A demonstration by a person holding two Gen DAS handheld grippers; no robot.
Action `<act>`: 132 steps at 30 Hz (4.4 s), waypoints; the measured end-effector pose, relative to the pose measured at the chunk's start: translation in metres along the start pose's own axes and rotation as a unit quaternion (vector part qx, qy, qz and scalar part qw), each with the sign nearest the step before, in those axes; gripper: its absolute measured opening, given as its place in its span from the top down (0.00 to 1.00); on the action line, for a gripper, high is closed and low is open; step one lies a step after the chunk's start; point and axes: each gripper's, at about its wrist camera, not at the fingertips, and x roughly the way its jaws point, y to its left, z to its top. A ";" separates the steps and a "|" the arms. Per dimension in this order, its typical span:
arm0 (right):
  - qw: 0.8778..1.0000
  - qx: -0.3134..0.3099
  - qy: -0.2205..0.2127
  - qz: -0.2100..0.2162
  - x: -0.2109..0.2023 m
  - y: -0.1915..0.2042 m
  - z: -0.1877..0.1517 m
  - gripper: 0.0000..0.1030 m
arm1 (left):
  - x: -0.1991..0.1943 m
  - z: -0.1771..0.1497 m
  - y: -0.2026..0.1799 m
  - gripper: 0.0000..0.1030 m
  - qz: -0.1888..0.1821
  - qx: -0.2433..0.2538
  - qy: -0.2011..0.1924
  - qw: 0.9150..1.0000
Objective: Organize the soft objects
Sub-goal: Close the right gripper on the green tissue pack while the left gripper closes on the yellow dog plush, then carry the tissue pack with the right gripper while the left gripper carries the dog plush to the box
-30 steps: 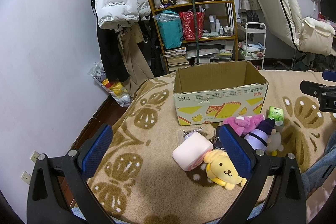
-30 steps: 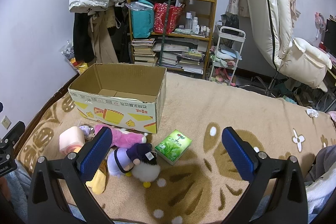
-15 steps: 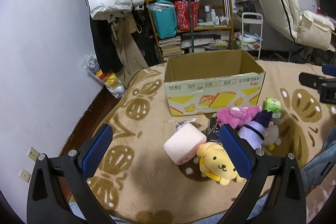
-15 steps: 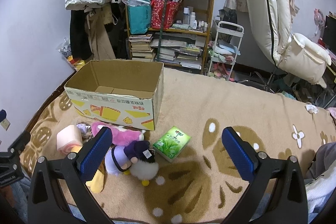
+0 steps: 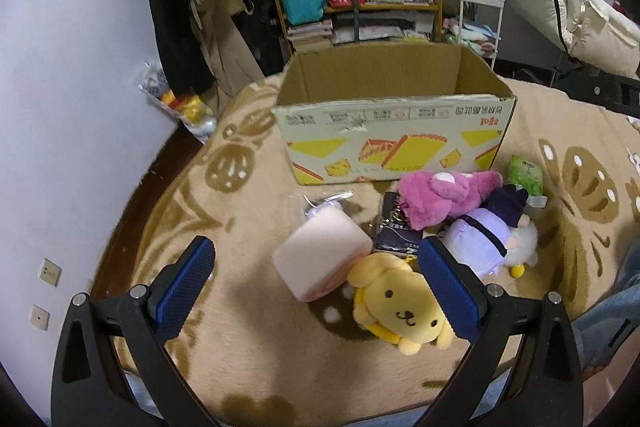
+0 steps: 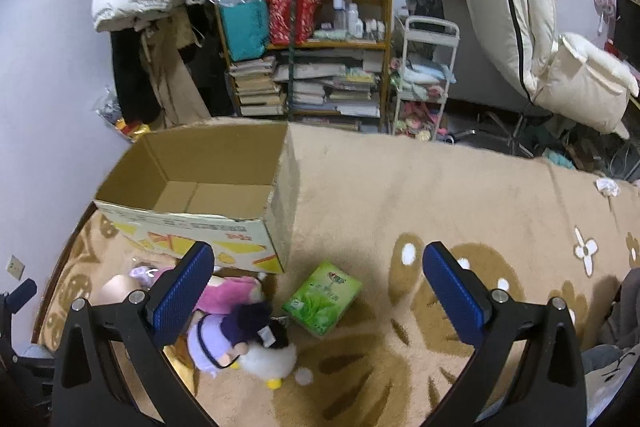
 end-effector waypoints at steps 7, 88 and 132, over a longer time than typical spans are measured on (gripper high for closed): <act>0.998 0.030 0.059 0.003 0.041 -0.015 0.003 0.00 | 0.032 -0.009 -0.010 0.03 -0.023 -0.019 0.061 0.998; 0.987 0.041 0.143 0.067 0.060 0.005 -0.037 0.44 | 0.080 -0.043 -0.045 0.29 -0.107 0.015 0.165 0.980; 0.989 -0.003 -0.053 0.141 -0.003 0.032 0.033 0.44 | -0.025 0.075 0.006 0.52 -0.027 0.046 -0.119 0.991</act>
